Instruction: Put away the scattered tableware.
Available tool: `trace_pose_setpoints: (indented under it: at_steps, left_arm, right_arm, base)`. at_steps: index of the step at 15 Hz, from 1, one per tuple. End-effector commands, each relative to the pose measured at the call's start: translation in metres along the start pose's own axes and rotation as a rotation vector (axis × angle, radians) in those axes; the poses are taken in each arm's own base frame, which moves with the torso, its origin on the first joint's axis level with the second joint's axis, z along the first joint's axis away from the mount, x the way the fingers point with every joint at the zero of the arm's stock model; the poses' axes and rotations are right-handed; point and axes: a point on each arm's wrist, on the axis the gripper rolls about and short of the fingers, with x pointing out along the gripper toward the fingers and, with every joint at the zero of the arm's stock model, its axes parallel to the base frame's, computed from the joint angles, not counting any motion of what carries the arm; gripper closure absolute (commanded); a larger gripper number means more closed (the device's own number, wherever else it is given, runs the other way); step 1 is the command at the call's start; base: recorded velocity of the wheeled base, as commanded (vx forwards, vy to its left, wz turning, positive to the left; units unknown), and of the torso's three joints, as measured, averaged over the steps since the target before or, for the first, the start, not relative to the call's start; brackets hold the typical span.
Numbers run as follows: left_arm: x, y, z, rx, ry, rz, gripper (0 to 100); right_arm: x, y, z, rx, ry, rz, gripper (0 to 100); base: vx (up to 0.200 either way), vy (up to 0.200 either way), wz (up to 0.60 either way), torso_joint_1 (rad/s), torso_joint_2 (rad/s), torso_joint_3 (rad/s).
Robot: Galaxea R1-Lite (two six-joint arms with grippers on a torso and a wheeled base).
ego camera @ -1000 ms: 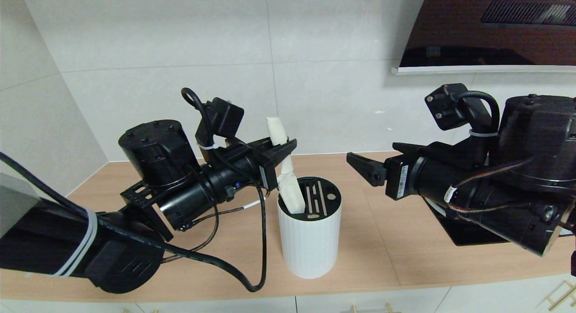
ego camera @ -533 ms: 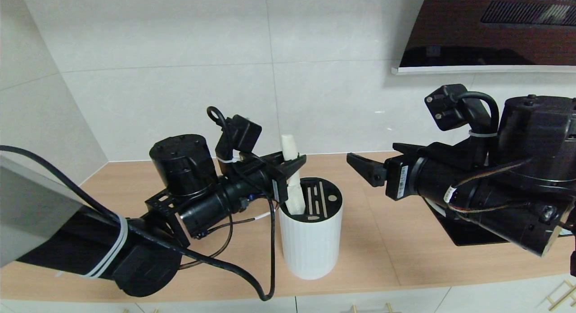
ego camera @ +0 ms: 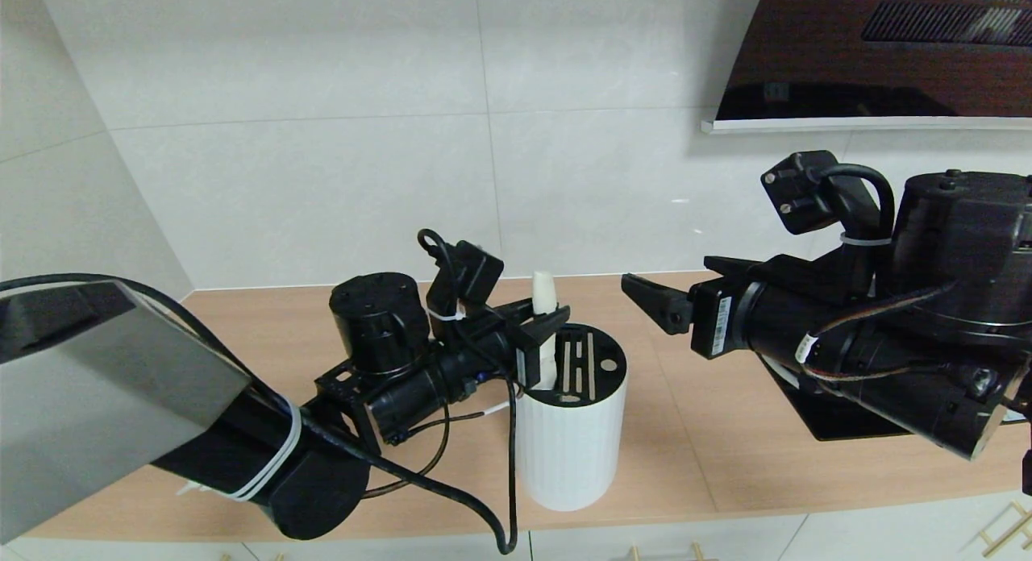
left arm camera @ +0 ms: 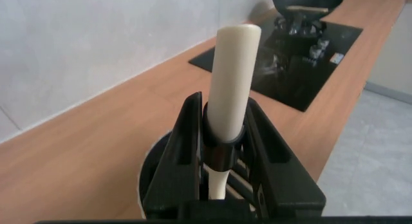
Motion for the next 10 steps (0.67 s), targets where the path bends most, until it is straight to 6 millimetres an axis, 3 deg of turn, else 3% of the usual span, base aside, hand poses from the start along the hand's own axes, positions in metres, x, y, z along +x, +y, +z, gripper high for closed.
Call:
trace_pose_setpoints:
  at_steps: [1, 2, 3, 10]
  left_arm:
    - [0.003, 0.000, -0.008, -0.005, 0.020, 0.003, 100]
    - [0.003, 0.000, -0.008, -0.005, 0.020, 0.007, 100]
    - [0.003, 0.001, -0.002, -0.006, -0.001, 0.026, 0]
    - [-0.018, -0.004, 0.051, 0.008, -0.160, 0.085, 0]
  right_arm:
    - [0.000, 0.000, 0.000, 0.000, 0.001, 0.000, 0]
    - [0.000, 0.001, 0.000, 0.000, 0.000, 0.002, 0]
    - [0.000, 0.000, 0.000, 0.000, 0.000, 0.000, 0]
    - [-0.001, -0.001, 0.002, 0.002, -0.009, -0.007, 0]
  base:
    - [0.000, 0.000, 0.00, 0.000, 0.00, 0.000]
    - [0.000, 0.000, 0.00, 0.000, 0.00, 0.000]
    - [0.000, 0.000, 0.00, 0.000, 0.00, 0.000]
    - [0.000, 0.000, 0.00, 0.000, 0.00, 0.000]
